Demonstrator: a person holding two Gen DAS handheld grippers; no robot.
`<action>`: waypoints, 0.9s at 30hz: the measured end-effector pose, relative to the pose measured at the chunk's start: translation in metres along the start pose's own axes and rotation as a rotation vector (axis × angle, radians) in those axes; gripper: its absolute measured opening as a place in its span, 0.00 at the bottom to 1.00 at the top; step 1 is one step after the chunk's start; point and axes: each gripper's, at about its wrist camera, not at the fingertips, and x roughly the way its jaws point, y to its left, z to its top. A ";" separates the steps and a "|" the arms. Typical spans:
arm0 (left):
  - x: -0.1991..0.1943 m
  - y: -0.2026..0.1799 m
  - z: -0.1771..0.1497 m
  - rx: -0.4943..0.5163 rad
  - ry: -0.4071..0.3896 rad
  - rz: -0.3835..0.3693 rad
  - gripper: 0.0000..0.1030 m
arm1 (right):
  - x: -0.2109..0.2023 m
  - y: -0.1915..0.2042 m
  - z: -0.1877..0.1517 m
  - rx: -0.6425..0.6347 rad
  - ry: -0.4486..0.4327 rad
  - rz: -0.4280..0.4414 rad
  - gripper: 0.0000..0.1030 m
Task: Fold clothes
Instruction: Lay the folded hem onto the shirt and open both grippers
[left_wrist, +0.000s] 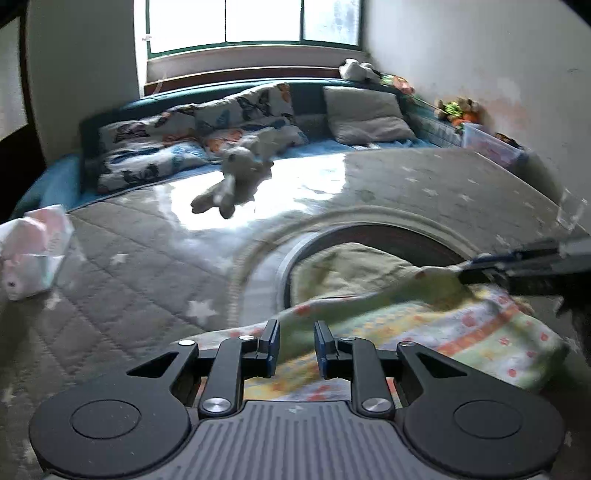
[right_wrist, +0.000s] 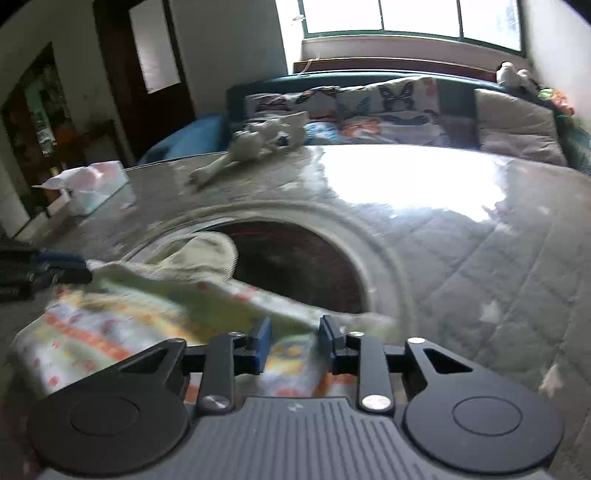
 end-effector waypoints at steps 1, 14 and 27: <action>0.002 -0.004 0.001 0.006 0.001 -0.010 0.21 | -0.002 0.002 0.002 -0.006 -0.009 0.001 0.26; 0.043 -0.007 0.013 -0.057 0.039 -0.056 0.19 | 0.031 0.047 0.019 -0.079 0.031 0.129 0.21; -0.012 -0.040 -0.023 0.120 -0.025 -0.077 0.20 | 0.005 0.072 0.020 -0.191 0.027 0.218 0.23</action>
